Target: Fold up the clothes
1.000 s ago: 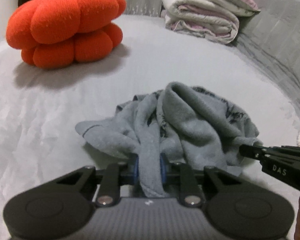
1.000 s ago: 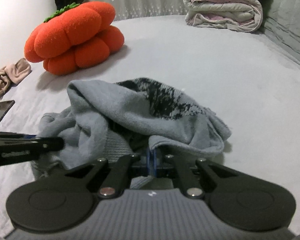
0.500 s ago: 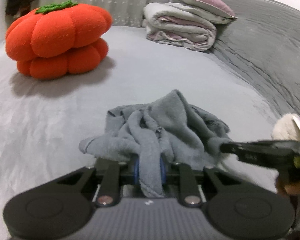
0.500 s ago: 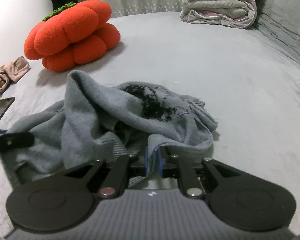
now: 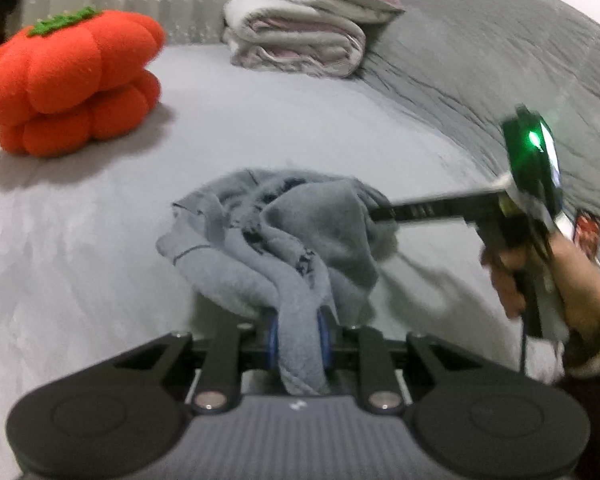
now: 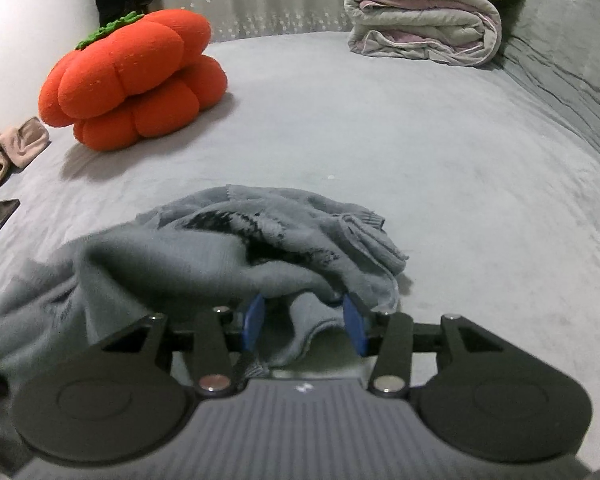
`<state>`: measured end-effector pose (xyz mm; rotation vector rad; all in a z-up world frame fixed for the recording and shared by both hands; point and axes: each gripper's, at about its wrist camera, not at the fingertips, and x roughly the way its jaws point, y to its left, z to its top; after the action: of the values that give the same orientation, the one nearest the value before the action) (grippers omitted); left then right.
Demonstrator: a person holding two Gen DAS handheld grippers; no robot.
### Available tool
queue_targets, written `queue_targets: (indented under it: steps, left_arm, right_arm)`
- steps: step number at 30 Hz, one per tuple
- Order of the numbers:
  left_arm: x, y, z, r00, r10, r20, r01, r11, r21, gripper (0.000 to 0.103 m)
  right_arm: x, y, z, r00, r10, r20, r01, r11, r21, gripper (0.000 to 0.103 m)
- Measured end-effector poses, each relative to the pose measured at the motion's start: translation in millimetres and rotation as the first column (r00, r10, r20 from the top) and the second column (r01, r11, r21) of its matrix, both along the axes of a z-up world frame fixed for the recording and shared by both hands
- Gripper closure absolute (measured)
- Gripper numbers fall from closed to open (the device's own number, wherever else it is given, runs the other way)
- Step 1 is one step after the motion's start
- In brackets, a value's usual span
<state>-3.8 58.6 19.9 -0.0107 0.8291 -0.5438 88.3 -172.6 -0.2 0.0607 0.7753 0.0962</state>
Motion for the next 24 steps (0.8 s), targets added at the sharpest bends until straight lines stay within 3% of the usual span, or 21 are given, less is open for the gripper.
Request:
queue_targets:
  steps: [8,11,15,20,24]
  left_arm:
    - [3.4,-4.4,-17.5,0.997,-0.035,-0.069,0.040,0.997,0.062,0.076]
    - [9.8,0.9,-11.9,0.998,-0.019,-0.059,0.021,0.999,0.033,0.062]
    - [18.1,7.6,-5.4,0.999,0.046,-0.028,-0.045,0.998,0.034,0.048]
    - [33.4,17.9,-15.7,0.984,0.179,-0.029,-0.173,0.975,0.142,0.044]
    - [46.2,27.3,-36.0,0.962,0.253,-0.105,-0.226,0.949,0.218,0.044]
  right_arm:
    - [2.5,-8.9,2.3,1.000,-0.023,0.010,0.023,1.000,0.006,0.046]
    - [4.8,-13.2,1.6,0.999,-0.033,0.009,0.033,0.999,0.018,0.043]
    - [9.4,-16.2,0.4,0.999,-0.036,0.011,0.036,0.999,0.028,0.040]
    - [20.6,-19.3,-8.2,1.000,-0.025,-0.011,0.026,0.997,0.071,0.039]
    - [33.2,-20.7,-19.3,0.999,-0.028,-0.044,0.032,0.995,0.090,0.039]
